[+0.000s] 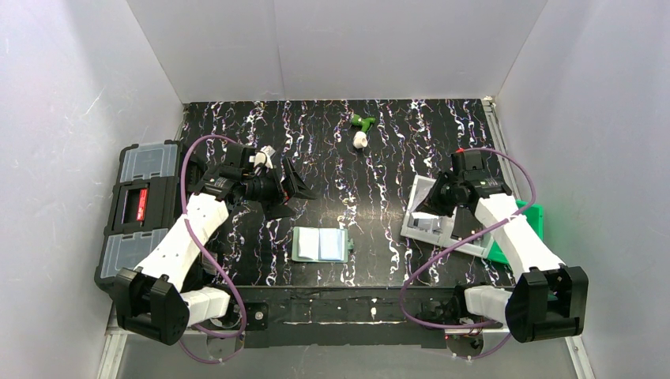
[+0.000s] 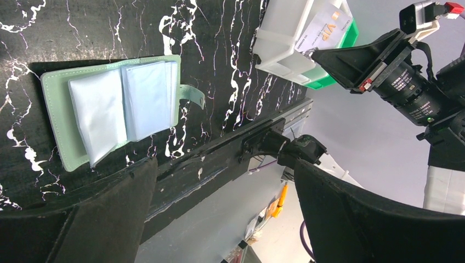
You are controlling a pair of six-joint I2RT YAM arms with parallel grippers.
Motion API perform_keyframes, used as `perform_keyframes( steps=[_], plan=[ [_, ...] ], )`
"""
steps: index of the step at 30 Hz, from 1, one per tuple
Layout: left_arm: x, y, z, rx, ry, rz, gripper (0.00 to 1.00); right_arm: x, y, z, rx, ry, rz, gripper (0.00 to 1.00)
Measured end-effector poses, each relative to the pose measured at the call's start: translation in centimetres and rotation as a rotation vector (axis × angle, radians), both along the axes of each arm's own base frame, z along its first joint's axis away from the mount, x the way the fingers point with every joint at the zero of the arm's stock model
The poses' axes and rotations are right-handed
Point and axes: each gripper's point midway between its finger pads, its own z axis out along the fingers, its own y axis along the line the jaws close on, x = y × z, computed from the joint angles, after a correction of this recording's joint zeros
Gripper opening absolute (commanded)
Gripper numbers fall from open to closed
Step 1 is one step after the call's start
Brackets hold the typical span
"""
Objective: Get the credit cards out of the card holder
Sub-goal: Place the credit card in the storage box.
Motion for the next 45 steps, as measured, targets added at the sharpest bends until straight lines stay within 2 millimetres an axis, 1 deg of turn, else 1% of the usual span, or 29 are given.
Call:
perform_keyframes(
  steps=[6,10,13,17,19,20,22,24,26,29,32,35,38,41,43,45],
  plan=[
    [-0.1,0.0,-0.2,0.002,0.004,0.001,0.95,-0.3,-0.5,0.4,-0.017,-0.015,-0.005,0.01],
    [-0.1,0.0,-0.2,0.003,0.004,0.001,0.95,-0.5,-0.7,0.2,-0.031,-0.007,-0.004,0.01],
    [0.0,0.1,-0.2,0.004,0.004,0.002,0.95,-0.4,-0.8,-0.3,-0.036,0.013,-0.005,0.02],
    [0.0,0.1,-0.2,0.004,0.004,0.002,0.95,-0.2,-0.8,-1.7,-0.043,0.057,-0.002,0.07],
    [0.0,0.1,-0.2,0.004,0.003,0.002,0.95,0.0,-0.8,-2.5,-0.044,0.074,0.001,0.12],
    [0.0,0.1,-0.2,0.004,0.004,0.002,0.95,0.1,-0.8,-2.9,-0.046,0.085,0.002,0.16],
    [0.0,0.1,-0.2,0.005,0.004,0.002,0.96,0.2,-0.9,-3.5,-0.05,0.099,0.003,0.26],
    [-0.1,0.0,-0.2,0.005,0.003,0.001,0.96,0.5,-1.1,-3.9,-0.053,0.108,-0.001,0.38],
    [-0.1,0.0,-0.2,0.006,0.004,-0.003,0.96,0.7,-1.4,-4.1,-0.056,0.112,-0.009,0.48],
    [-0.5,-0.2,-0.5,0.016,0.007,-0.022,0.96,0.8,-1.9,-4.2,-0.063,0.111,-0.016,0.57],
    [-1.2,-0.7,-1.3,0.049,0.02,-0.055,0.96,0.6,-2.1,-4.0,-0.071,0.113,-0.012,0.66],
    [-2.0,-1.4,-2.8,0.108,0.039,-0.098,0.9,0.6,-2.2,-3.1,-0.078,0.099,-0.008,0.73],
    [-3.1,-2.5,-4.9,0.199,0.06,-0.161,0.81,0.8,-2.2,-1.4,-0.076,0.058,-0.008,0.75],
    [-4.3,-3.4,-7.2,0.305,0.077,-0.225,0.77,0.7,-2.0,0.2,-0.057,0.008,-0.004,0.76],
    [-4.9,-3.7,-8.5,0.391,0.077,-0.264,0.75,0.6,-1.7,0.8,-0.04,-0.007,0.002,0.76],
    [-5.0,-4.1,-9.5,0.469,0.064,-0.293,0.71,0.5,-1.4,1.1,-0.023,-0.015,0.008,0.76]
  ],
)
